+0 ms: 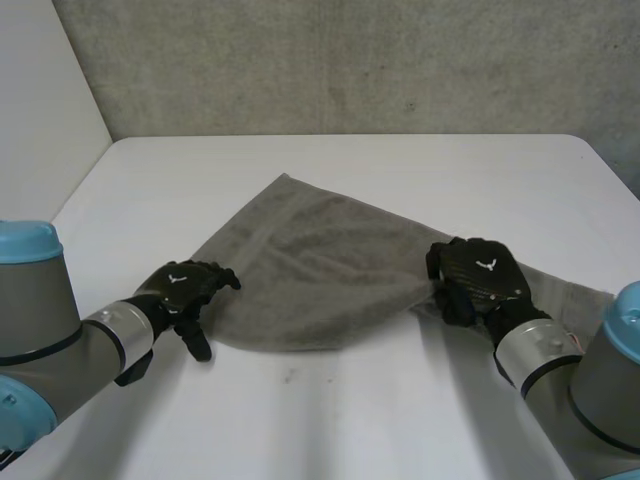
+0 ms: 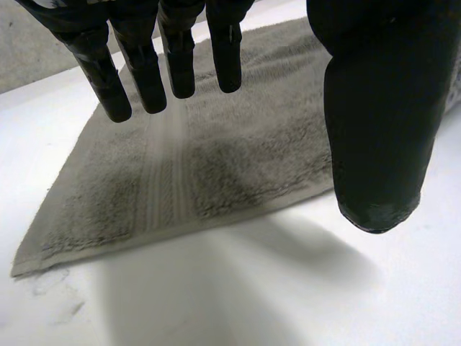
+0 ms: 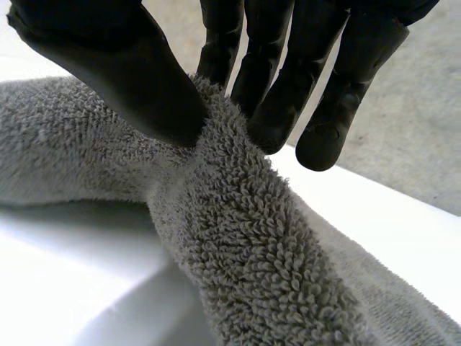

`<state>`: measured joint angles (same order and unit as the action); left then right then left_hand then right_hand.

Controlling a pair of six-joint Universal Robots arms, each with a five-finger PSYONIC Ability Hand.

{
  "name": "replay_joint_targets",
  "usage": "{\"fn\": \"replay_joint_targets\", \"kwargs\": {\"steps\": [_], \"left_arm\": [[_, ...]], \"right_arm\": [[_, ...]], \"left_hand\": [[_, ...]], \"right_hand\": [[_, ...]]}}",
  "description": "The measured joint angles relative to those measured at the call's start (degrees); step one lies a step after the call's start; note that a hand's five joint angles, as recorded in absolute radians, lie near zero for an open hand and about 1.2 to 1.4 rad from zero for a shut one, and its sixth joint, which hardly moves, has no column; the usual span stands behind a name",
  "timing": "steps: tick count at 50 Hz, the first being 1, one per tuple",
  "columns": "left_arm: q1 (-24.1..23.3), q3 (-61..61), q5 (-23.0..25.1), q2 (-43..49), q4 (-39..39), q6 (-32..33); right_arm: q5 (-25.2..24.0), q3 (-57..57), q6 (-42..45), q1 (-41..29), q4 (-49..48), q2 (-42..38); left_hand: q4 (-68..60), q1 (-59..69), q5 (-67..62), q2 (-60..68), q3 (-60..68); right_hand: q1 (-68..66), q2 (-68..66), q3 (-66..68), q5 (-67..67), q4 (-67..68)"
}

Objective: Fold the towel.

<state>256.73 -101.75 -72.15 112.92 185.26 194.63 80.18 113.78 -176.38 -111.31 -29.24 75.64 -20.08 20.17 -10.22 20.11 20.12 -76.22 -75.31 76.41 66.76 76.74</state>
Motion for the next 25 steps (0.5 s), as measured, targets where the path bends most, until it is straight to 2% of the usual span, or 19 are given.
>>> {"fn": "replay_joint_targets", "kwargs": {"steps": [9, 25], "left_arm": [[-0.03, 0.06, -0.01, 2.18, 2.45, -0.15], [-1.56, 1.01, 0.86, 6.03, 6.61, -0.33]], "right_arm": [[-0.47, 0.26, -4.14, 0.83, -0.35, 0.52], [-0.46, -0.44, -4.14, 0.7, -0.03, -0.73]], "left_hand": [[-9.67, 9.6, -9.44, 9.65, 9.6], [-18.59, 18.44, -18.26, 18.59, 18.56]], "right_hand": [[-0.09, 0.0, 0.0, 0.0, 0.0], [-0.1, 0.0, 0.0, 0.0, 0.0]]}}
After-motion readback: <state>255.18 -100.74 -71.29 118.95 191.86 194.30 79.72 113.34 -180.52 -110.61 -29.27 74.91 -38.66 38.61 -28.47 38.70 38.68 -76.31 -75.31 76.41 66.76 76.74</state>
